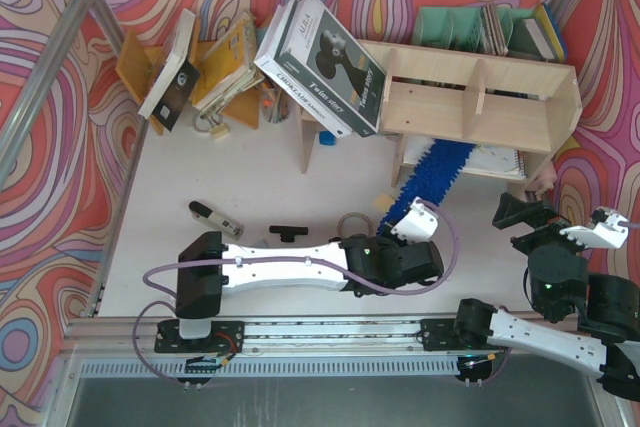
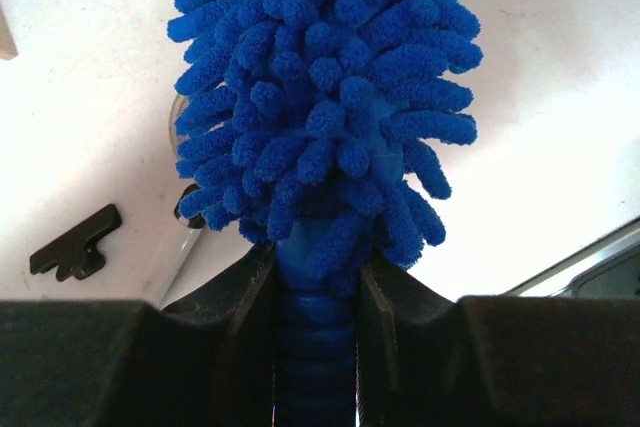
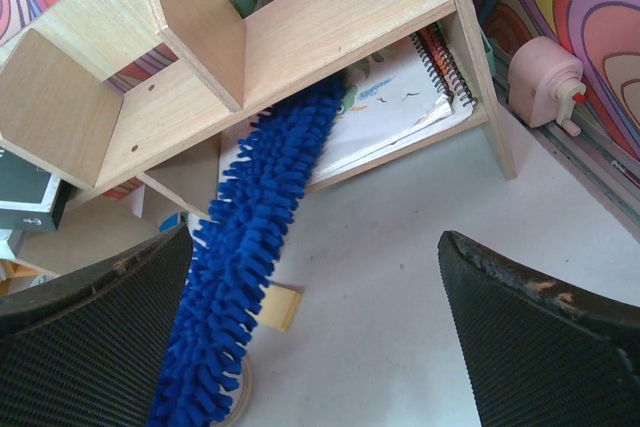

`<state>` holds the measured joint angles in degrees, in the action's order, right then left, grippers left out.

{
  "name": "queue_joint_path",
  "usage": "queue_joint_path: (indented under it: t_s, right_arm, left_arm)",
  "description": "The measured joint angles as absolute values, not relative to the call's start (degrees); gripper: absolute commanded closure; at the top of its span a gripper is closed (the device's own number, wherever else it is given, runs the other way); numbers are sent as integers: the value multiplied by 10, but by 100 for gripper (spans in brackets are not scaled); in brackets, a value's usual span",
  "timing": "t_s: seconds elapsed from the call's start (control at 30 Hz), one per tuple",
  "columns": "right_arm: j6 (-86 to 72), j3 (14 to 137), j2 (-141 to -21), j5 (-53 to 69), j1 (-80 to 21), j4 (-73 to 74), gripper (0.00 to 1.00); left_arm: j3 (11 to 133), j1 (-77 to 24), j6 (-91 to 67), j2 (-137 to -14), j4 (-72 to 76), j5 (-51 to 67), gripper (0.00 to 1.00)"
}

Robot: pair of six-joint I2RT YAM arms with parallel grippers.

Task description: Dust the bookshelf with a duster

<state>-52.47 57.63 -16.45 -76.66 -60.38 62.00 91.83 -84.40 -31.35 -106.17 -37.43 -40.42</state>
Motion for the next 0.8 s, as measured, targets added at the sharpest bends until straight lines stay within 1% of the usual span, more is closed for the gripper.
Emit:
queue_joint_path:
  t_s: [0.17, 0.37, 0.8]
  right_arm:
    - [-525, 576, -164, -767, -604, 620, 2]
    - [-524, 576, -164, -767, -604, 620, 2]
    - [-523, 575, -165, -767, -604, 619, 2]
  left_arm:
    - [948, -859, -295, -1089, -373, -394, 100]
    - [944, -867, -289, -1090, -372, -407, 100]
    - [895, -845, -321, -1035, -381, -460, 100]
